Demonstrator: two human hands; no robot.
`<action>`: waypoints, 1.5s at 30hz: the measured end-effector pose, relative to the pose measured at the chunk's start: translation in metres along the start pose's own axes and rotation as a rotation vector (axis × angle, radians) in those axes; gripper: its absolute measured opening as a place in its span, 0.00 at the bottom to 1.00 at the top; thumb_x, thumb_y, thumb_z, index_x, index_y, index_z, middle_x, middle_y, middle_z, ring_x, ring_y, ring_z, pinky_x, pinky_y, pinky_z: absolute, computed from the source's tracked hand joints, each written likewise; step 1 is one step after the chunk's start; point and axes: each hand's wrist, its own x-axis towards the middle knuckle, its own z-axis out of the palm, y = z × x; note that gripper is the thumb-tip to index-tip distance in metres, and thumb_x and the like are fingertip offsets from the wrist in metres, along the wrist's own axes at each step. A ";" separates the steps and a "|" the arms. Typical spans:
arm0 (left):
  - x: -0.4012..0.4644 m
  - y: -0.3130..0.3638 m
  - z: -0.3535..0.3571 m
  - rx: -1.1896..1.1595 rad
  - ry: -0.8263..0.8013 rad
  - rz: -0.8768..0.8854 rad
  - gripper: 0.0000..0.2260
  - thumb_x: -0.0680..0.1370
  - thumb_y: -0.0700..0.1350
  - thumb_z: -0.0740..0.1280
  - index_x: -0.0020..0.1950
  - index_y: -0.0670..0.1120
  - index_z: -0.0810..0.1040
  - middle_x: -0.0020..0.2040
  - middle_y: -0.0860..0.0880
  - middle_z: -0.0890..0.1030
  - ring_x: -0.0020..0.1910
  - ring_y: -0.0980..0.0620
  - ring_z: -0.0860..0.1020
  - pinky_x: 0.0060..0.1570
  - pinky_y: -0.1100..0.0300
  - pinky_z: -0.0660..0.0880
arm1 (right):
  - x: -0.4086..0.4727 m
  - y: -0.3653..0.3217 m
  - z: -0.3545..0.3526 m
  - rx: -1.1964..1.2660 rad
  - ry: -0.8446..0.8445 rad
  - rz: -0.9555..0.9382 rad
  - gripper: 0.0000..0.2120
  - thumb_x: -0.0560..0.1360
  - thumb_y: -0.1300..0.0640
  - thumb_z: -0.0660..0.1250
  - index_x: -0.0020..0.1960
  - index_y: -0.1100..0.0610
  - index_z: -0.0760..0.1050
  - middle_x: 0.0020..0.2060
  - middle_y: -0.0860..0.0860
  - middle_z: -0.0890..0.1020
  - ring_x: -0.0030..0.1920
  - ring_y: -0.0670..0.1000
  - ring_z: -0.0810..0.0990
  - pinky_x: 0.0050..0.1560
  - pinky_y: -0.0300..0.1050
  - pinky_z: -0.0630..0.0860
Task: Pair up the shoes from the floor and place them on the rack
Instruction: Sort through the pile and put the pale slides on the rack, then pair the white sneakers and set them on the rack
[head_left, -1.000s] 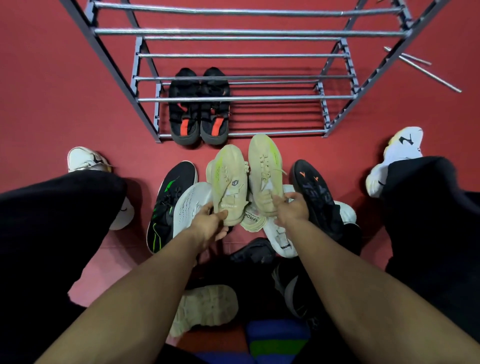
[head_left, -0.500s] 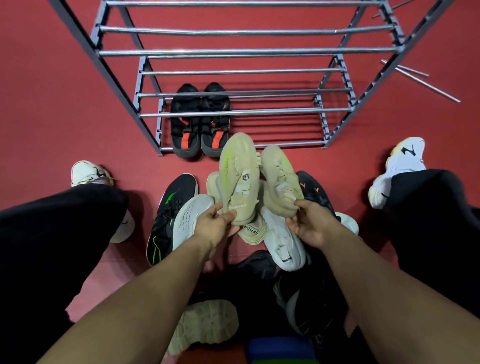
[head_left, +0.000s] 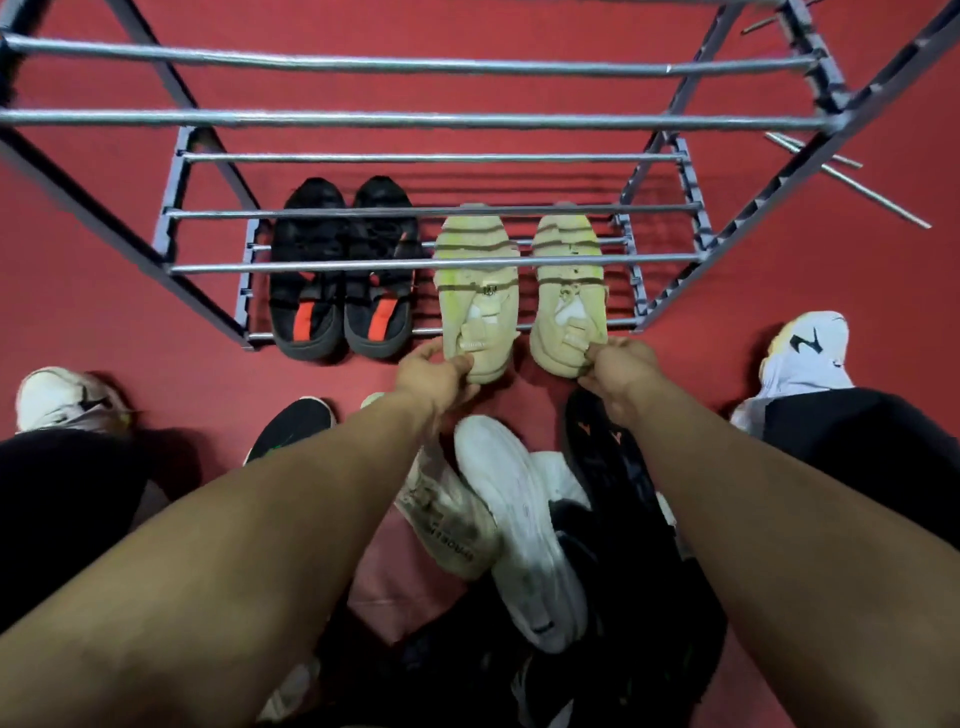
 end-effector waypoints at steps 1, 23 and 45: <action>0.011 0.004 0.004 0.000 0.009 0.003 0.17 0.77 0.35 0.67 0.65 0.42 0.72 0.55 0.41 0.80 0.46 0.43 0.80 0.34 0.60 0.81 | 0.015 -0.002 0.006 -0.011 0.000 -0.021 0.08 0.78 0.66 0.63 0.44 0.55 0.75 0.40 0.50 0.81 0.37 0.48 0.79 0.37 0.39 0.77; 0.073 0.028 0.007 0.802 -0.057 0.245 0.19 0.71 0.50 0.71 0.60 0.45 0.80 0.54 0.45 0.84 0.54 0.43 0.82 0.58 0.47 0.78 | 0.063 -0.010 0.031 -0.559 -0.007 -0.227 0.19 0.75 0.47 0.66 0.63 0.55 0.72 0.58 0.53 0.80 0.53 0.58 0.81 0.56 0.59 0.79; -0.161 -0.050 -0.079 0.698 -0.095 0.354 0.12 0.77 0.30 0.61 0.57 0.41 0.76 0.42 0.54 0.76 0.32 0.58 0.77 0.29 0.73 0.72 | -0.165 0.130 -0.029 -1.079 -0.144 -0.020 0.30 0.74 0.48 0.67 0.71 0.60 0.65 0.68 0.61 0.70 0.66 0.62 0.72 0.65 0.50 0.70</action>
